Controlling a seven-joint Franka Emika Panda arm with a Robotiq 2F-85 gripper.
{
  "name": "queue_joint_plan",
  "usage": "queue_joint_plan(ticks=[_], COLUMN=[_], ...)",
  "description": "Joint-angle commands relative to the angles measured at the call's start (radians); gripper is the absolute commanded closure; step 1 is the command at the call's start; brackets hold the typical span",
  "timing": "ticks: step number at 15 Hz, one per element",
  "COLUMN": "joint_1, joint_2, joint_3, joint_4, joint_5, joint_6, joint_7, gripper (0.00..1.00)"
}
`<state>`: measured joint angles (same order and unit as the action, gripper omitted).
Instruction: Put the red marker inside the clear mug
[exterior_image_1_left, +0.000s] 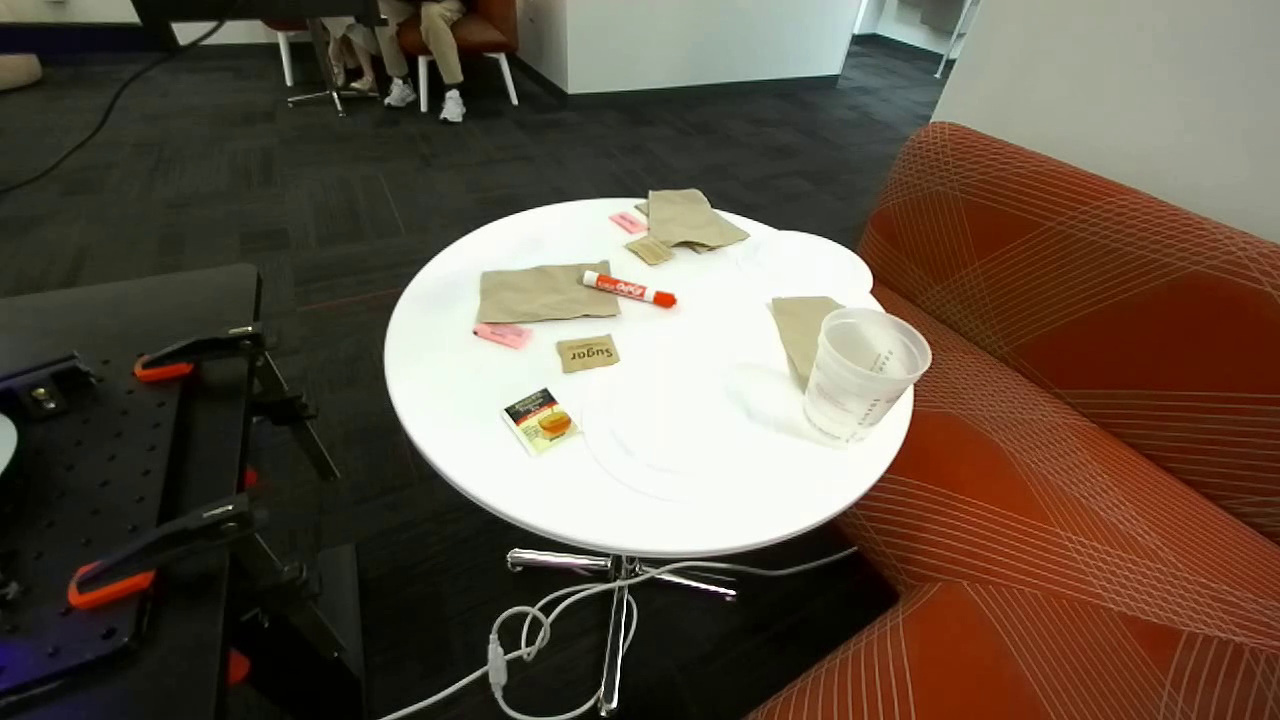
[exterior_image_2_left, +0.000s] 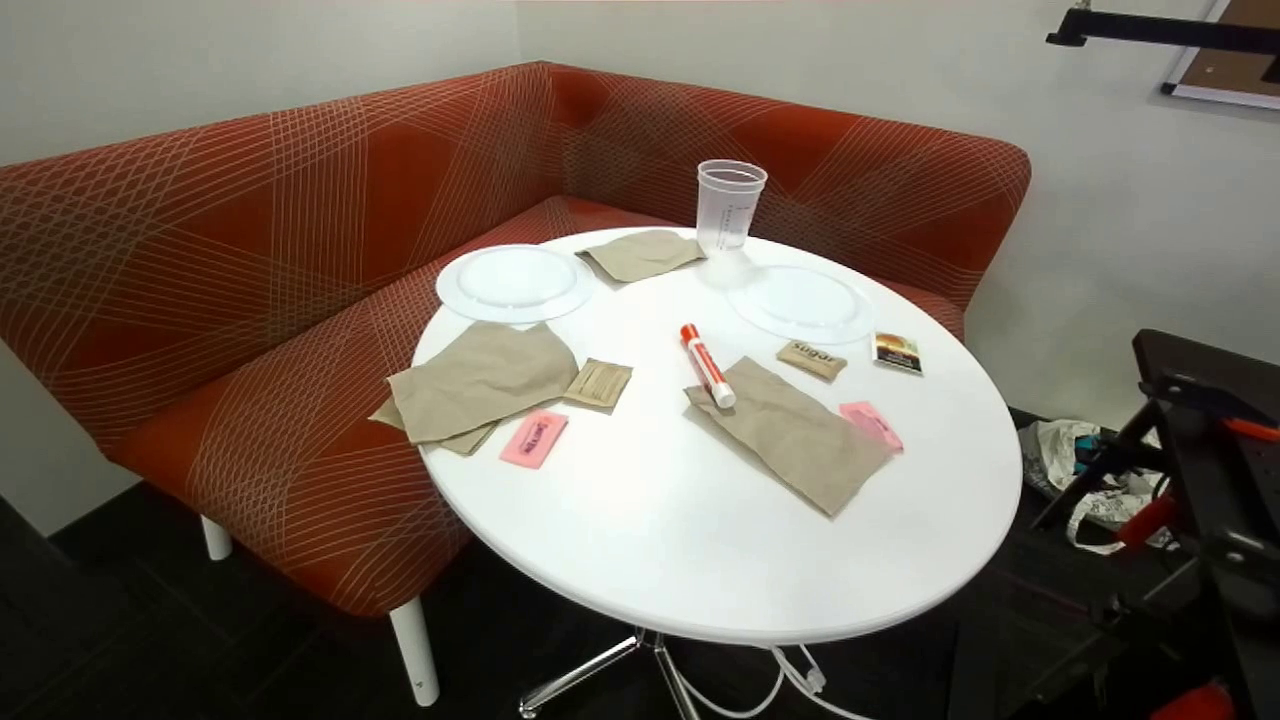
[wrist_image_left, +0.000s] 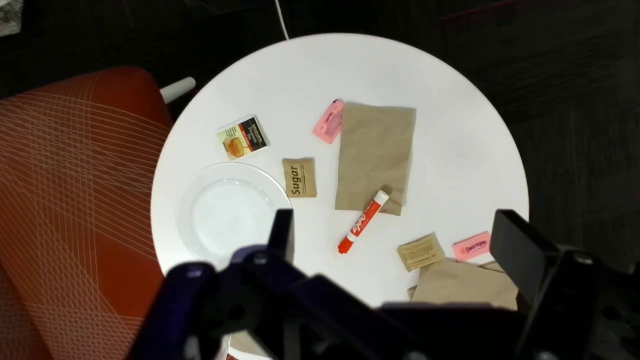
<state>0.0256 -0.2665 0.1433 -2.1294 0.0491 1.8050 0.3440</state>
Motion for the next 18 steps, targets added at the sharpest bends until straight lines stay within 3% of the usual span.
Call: queue_joint_plan(ticks=[1,9,14,18], joint_1=[0.002,0.027,0.064,0.106], joint_2=[0.077,0.306,0.450,0.541], joint_3=[-0.005,-0.011,-0.053,-0.118], joint_4=[-0.057,-0.154,-0.154,-0.141], joint_5=[0.025,0.009,-0.031,-0.070], joint_6=[0.166,0.624,0.799,0.870], joint_7=[0.093,0.315,0.428,0.510], gripper=[0.00,0.00,0.00,0.00])
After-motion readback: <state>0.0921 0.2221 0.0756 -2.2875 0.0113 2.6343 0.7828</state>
